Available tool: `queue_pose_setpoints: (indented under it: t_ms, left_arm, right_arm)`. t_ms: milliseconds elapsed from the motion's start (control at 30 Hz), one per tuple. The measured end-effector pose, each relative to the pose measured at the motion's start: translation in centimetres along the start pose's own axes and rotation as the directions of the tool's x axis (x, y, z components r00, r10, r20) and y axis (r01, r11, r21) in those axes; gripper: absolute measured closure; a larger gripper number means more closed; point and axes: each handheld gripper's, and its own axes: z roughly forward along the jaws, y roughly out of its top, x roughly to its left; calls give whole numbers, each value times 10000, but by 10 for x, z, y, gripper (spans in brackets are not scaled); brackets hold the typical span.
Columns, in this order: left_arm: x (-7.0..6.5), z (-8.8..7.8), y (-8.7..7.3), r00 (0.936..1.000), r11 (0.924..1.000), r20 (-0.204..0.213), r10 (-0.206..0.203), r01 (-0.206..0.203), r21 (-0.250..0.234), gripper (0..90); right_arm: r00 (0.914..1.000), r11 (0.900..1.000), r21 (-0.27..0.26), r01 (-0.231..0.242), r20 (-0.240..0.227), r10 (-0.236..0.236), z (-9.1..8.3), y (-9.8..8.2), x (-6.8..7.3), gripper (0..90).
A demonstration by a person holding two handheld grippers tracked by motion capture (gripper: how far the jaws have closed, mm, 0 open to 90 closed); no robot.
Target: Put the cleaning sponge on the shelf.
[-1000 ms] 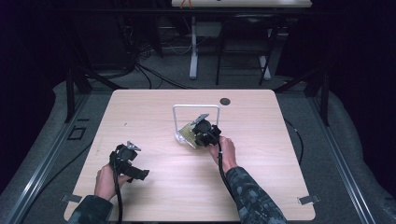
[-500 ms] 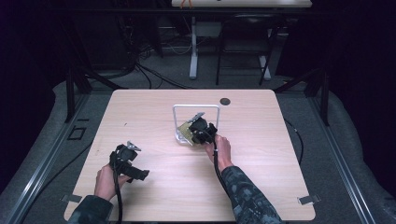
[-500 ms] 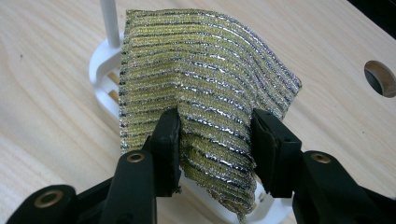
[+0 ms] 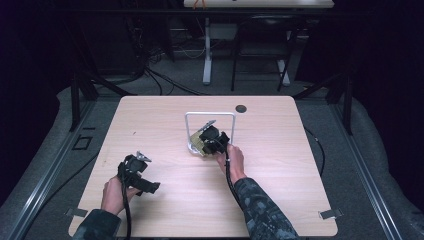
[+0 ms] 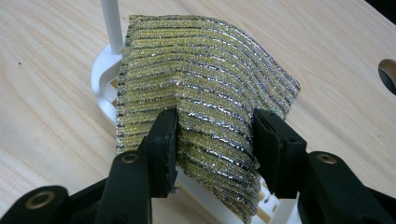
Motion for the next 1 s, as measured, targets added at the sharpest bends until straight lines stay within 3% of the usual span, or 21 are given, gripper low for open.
queue_pose_setpoints:
  t_ms: [367,567,700,900,1000]
  left_arm:
    - [-1,0,0,10000,10000,58,50,-51,21,0]
    - [-1,1,1,9999,10000,84,58,-58,8,0]
    - [-2,1,1,9999,10000,91,55,-55,30,0]
    - [-4,3,5,9998,9998,110,170,-171,31,0]
    - [-5,5,7,9996,9997,134,237,-238,72,0]
  right_arm:
    - [9999,9999,157,-4,-141,6,1,-2,-4,386]
    - [9999,10000,34,91,-87,-91,-5,-4,-5,252]
    - [9996,9997,-48,260,-136,-260,-12,-5,-3,218]
    - [9976,9993,-208,308,-613,-321,-24,-9,0,180]
    - [9958,9995,-296,96,-911,-123,-31,-11,-4,158]
